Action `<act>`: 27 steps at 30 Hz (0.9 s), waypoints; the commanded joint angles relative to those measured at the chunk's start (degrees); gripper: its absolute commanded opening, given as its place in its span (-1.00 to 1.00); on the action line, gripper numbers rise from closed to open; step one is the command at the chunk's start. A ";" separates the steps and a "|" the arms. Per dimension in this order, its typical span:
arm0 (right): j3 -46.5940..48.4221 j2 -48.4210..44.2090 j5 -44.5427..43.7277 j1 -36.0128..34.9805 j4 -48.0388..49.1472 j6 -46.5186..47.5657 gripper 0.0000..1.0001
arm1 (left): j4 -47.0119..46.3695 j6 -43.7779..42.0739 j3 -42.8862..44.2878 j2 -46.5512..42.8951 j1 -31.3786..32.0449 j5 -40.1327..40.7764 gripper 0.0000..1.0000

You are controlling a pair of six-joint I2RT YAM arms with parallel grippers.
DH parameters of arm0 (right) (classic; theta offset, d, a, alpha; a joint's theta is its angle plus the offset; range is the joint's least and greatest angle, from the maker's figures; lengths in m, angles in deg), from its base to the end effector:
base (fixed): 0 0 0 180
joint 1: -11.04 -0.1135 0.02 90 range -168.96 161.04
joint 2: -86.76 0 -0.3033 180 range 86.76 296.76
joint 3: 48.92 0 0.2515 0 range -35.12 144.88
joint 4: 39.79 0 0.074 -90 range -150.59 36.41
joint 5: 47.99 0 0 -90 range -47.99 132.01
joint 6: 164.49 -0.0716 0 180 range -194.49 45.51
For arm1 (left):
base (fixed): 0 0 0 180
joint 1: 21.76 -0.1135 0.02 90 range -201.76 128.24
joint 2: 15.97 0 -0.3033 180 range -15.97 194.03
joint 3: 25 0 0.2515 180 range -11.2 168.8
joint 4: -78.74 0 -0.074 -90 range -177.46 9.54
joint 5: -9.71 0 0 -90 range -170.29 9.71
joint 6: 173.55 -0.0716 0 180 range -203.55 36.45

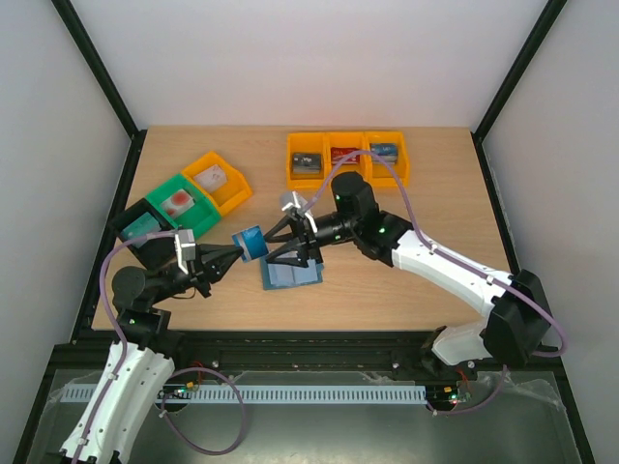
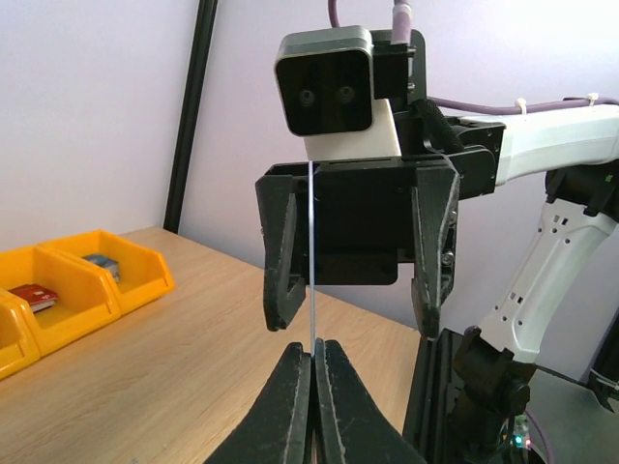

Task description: Take the credit cards out of the card holder

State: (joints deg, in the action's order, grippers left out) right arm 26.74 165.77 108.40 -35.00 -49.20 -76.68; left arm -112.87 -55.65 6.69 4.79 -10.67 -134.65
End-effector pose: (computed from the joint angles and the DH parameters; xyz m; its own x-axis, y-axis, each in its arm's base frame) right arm 0.1703 0.2711 0.3739 -0.1879 -0.1728 -0.9669 -0.9021 -0.3589 0.2395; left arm 0.0773 -0.0745 0.3131 -0.0647 -0.2652 -0.9620 0.9261 0.3432 -0.1569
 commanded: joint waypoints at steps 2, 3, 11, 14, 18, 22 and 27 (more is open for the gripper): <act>3.77 0.22 1.16 -0.31 -3.98 4.89 -0.01 | -2.21 0.60 -0.59 -0.10 0.32 -0.50 -0.95; 3.71 0.54 1.01 -0.31 -1.23 2.75 -0.13 | -2.21 0.37 -0.84 -0.10 0.30 -0.68 -0.95; 4.66 3.62 -0.93 -1.80 8.60 -5.44 -0.73 | -0.92 -0.71 -0.89 -0.43 0.41 -0.77 -0.95; 7.23 4.57 -1.86 -2.05 0.30 -0.58 -0.96 | -0.78 -1.42 -0.69 -0.45 0.42 -0.59 -0.95; 6.71 2.84 -7.61 -1.40 -5.13 4.98 -0.97 | 2.11 -1.56 -0.92 -1.24 0.34 3.74 -0.94; 8.34 1.28 -28.94 4.88 -13.65 10.78 -0.97 | 13.99 1.64 -1.84 -2.26 -0.82 26.40 0.91; 13.46 2.54 -61.74 14.63 -18.69 27.64 -0.97 | 20.09 3.83 -4.06 -4.76 -5.71 46.54 0.99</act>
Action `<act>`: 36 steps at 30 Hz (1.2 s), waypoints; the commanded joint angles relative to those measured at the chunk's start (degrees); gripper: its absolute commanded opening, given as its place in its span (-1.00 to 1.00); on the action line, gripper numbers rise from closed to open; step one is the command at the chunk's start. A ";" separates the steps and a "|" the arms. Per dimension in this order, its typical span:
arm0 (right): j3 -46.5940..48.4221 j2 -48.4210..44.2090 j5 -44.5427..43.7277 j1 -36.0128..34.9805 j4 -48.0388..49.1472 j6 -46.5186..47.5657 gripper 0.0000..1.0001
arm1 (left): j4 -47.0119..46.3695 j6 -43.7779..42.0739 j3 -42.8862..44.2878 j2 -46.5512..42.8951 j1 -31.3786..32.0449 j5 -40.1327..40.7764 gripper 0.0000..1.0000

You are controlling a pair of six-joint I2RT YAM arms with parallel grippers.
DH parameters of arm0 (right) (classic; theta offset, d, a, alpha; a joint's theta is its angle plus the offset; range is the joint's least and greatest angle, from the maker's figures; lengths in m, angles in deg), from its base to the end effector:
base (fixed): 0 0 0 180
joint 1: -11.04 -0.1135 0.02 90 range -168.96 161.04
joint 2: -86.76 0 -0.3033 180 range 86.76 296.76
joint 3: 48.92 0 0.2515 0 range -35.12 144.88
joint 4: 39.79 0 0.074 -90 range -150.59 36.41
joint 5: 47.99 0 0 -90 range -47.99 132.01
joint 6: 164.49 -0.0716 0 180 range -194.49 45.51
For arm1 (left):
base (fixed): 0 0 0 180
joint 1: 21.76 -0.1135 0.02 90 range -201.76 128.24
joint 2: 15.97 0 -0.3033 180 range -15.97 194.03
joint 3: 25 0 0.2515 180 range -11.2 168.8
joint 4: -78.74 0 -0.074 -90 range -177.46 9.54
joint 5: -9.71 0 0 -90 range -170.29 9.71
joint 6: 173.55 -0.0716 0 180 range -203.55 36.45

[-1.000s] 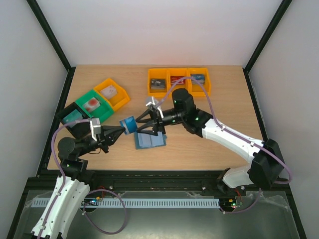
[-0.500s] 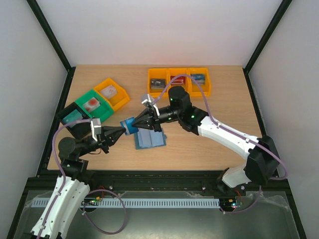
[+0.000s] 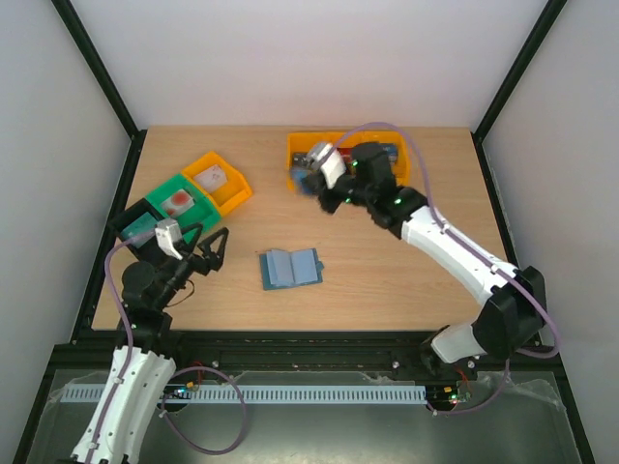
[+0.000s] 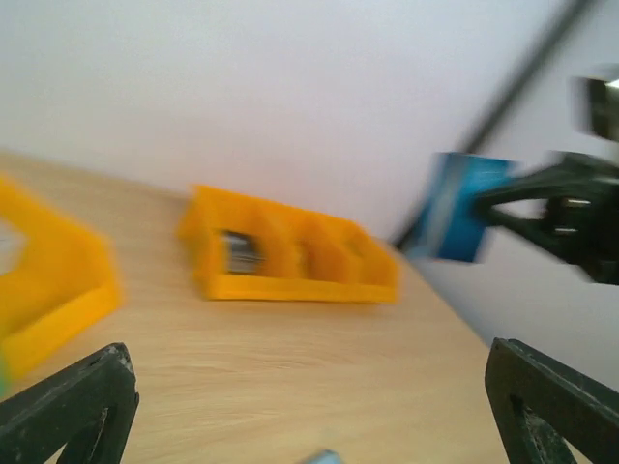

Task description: Take the credit cards out of the card holder

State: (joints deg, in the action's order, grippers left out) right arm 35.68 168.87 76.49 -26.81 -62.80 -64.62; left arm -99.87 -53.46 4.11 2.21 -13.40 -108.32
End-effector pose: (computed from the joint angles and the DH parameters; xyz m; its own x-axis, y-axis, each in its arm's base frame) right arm 0.2548 0.2493 0.3782 -0.1142 -0.2677 -0.9567 -0.9582 0.2839 0.0350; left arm 0.1080 -0.0499 0.2786 -0.1523 -0.4249 -0.8923 0.5900 0.6853 -0.4270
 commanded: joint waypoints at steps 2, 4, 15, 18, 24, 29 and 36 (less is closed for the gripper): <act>5.11 1.32 -35.04 12.72 -2.18 22.46 -0.97 | 8.86 1.23 -1.60 -2.53 -4.44 24.61 0.99; 6.63 4.82 -35.65 17.32 -1.32 29.28 -0.97 | 10.61 0.49 -1.70 -4.59 -5.19 28.45 0.99; 28.89 32.66 -36.79 26.93 -9.03 42.30 -0.97 | 10.29 -0.04 -3.11 -4.94 -7.38 32.08 0.99; 35.21 38.99 -37.85 27.55 -13.34 44.42 -0.97 | 9.67 -0.03 -3.49 -4.20 -7.64 31.02 0.99; 38.22 45.07 -38.79 27.83 -8.35 48.32 -0.97 | 8.01 0.06 -4.35 -3.33 -8.01 29.90 0.99; 40.02 49.68 -41.97 27.83 -3.52 52.09 -0.97 | 7.57 0.06 -4.63 -1.10 -8.40 29.57 0.99; 38.58 52.76 -45.85 27.83 4.65 56.86 -0.93 | 6.79 0.14 -5.03 0.00 -8.95 29.40 0.99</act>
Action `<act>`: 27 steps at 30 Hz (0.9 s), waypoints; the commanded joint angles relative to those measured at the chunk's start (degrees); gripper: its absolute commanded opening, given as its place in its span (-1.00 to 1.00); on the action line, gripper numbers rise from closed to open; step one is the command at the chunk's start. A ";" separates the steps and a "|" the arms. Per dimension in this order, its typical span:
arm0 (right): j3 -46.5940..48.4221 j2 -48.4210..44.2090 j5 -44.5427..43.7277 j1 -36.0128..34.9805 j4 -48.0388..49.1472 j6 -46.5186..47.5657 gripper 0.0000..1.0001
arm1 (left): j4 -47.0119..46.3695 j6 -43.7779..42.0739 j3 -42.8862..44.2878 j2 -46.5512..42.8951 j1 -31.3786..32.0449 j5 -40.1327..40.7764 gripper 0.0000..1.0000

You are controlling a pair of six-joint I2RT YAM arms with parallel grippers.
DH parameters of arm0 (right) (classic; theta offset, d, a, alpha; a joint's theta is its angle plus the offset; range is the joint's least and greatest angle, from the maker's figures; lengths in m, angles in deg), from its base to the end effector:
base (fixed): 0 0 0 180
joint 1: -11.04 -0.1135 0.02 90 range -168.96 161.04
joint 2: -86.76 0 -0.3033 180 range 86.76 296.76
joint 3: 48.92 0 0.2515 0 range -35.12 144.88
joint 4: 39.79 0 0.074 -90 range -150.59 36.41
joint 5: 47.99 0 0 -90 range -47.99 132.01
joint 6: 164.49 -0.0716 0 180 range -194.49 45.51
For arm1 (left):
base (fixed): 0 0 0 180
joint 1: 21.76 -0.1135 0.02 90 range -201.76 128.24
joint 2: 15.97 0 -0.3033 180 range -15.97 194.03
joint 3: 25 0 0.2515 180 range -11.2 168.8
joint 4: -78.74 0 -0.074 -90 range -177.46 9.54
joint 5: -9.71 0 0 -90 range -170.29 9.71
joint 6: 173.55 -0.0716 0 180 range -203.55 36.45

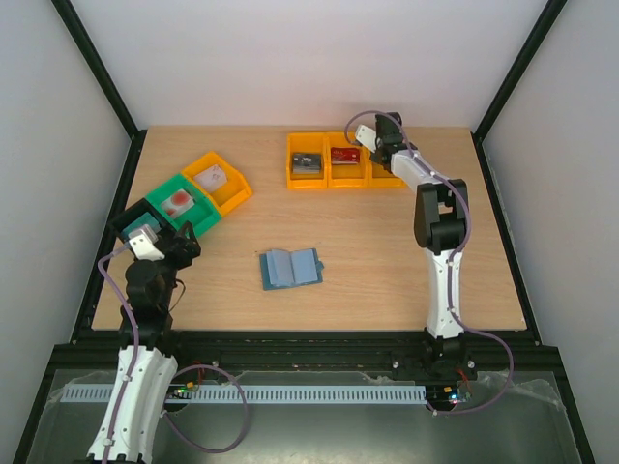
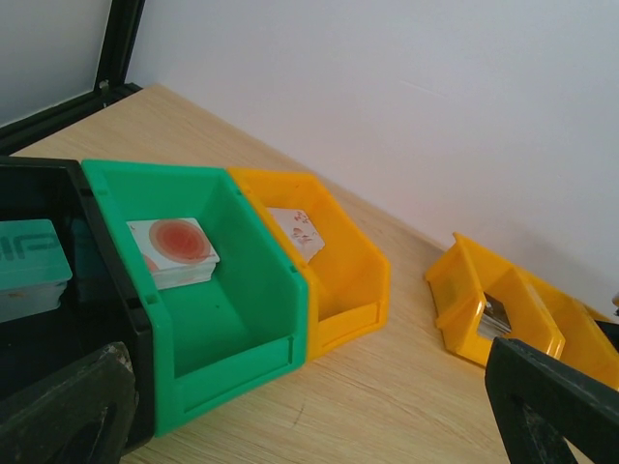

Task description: Take the credit cards out of the card holder

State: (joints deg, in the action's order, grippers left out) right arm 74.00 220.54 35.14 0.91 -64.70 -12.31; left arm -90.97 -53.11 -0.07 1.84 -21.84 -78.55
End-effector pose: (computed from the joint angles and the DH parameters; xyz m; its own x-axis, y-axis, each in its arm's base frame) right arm 0.5868 0.0961 0.2003 -0.1986 -0.9275 -0.3168 -0.5458 0.3732 -0.7502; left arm 0.1261 0.0024 0.2294 -0.0316 -0.5064 -0.8617 -0.0554 0.8617 -0.5044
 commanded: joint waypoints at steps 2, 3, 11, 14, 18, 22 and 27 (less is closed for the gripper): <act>-1.05 1.73 -6.73 0.07 11.49 4.83 -0.84 | -2.12 -0.20 -0.90 0.56 -0.54 -0.42 0.99; -1.25 2.01 -7.64 0.03 12.63 5.07 -0.82 | -2.12 -0.22 -0.88 0.61 -0.60 -0.42 0.99; -4.94 -0.14 -6.88 -0.08 11.81 7.78 0.22 | -2.37 -0.22 -0.99 0.75 -0.80 -0.85 0.99; -7.16 -2.36 -6.50 -0.15 12.62 7.93 0.62 | -2.59 -0.20 -1.04 0.66 -0.88 -1.26 0.99; -8.16 -3.79 -6.49 -0.06 12.93 7.76 0.66 | -2.78 -0.20 -1.12 0.43 -0.89 -1.64 0.99; -7.86 -4.14 -7.02 0.01 14.64 6.46 0.75 | -2.73 -0.29 -1.12 0.17 -0.89 -1.74 0.99; -6.78 -6.62 -3.96 0.47 9.03 3.75 0.77 | -2.97 -0.34 -1.16 -0.05 -0.91 -2.25 0.99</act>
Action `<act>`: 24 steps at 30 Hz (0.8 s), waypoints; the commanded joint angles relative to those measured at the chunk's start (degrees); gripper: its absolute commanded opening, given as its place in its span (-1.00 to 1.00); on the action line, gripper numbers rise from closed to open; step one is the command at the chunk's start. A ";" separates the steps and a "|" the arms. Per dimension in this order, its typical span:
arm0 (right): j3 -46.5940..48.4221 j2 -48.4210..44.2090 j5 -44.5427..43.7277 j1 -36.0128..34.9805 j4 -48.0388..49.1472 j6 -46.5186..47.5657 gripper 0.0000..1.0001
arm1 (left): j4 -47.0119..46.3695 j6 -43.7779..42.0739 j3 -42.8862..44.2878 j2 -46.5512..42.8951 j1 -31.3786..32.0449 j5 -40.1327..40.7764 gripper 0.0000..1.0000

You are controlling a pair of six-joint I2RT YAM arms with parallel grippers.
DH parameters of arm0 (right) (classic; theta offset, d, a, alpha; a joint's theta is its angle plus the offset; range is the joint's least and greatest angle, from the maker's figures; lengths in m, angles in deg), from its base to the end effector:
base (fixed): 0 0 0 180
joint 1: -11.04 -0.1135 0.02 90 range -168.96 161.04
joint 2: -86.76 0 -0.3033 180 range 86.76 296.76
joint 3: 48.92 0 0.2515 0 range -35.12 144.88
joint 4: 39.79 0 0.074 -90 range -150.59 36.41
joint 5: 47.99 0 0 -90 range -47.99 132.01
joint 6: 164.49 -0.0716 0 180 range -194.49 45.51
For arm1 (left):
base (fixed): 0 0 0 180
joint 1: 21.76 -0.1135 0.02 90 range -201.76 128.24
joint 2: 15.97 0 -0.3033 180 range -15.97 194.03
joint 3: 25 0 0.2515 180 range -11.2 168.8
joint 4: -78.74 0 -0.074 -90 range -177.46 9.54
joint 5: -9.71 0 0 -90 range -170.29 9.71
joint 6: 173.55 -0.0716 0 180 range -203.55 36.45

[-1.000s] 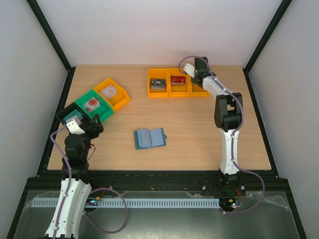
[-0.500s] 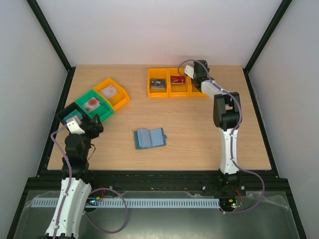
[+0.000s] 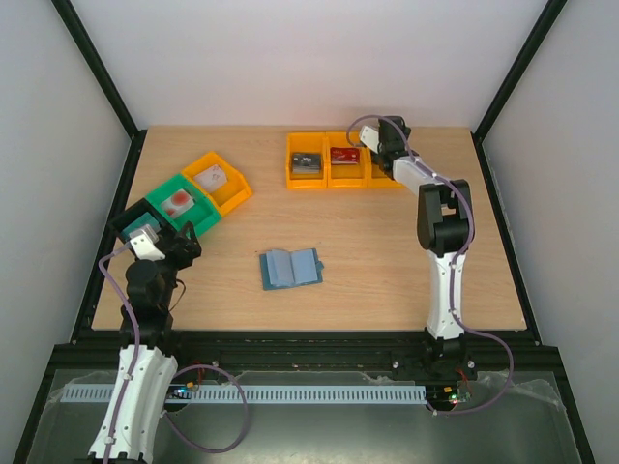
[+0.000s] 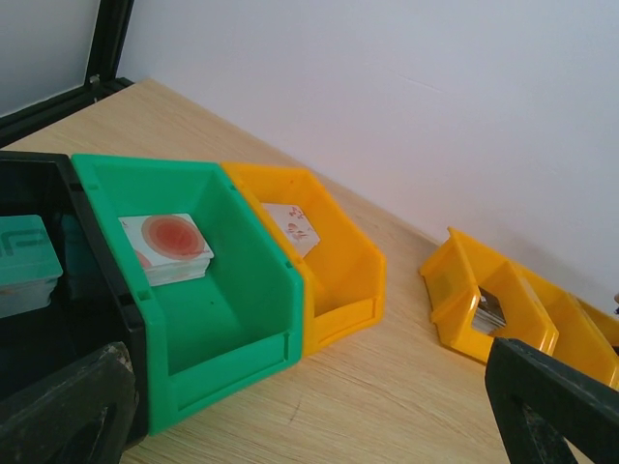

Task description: Take the credit cards out of the card holder

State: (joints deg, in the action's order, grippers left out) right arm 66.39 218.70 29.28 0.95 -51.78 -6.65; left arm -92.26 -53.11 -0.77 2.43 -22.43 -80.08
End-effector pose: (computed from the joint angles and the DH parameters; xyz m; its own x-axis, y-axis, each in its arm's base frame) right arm 0.5836 0.0878 0.1982 -0.1960 -0.9524 -0.2334 -0.4294 0.2973 -0.8528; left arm 0.1278 0.0018 0.2267 -0.0399 -0.5071 -0.8609 -0.0413 0.8617 -0.5057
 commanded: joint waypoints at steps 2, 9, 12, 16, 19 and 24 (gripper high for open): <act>0.25 -6.47 4.87 1.03 -7.97 -1.66 0.78 | -1.98 -0.46 -0.59 -0.72 -0.30 -1.50 0.99; -1.52 -10.31 10.00 3.12 -10.88 -5.51 0.79 | -2.32 -0.57 -0.60 -1.08 -0.30 -2.23 0.99; 1.34 -11.18 14.52 3.18 -12.76 -17.35 0.83 | -2.50 -0.49 -0.71 -1.18 -0.30 -2.31 0.99; 13.08 -7.40 21.53 4.83 -20.88 -42.83 0.40 | -2.51 -0.47 -0.73 -1.08 -0.30 -2.42 0.99; 25.65 -1.21 21.21 5.60 -30.72 -57.29 -0.12 | -2.53 -0.47 -0.70 -1.00 -0.34 -2.49 0.99; 23.33 1.36 23.52 5.62 -35.77 -70.15 -0.93 | -2.67 -0.47 -0.74 -0.99 -0.33 -2.86 0.99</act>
State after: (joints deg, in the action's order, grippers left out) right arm 92.25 217.06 50.48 6.22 -77.14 -58.85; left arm -93.18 -53.13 -0.79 1.79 -22.43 -82.22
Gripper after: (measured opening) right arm 0.139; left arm 0.994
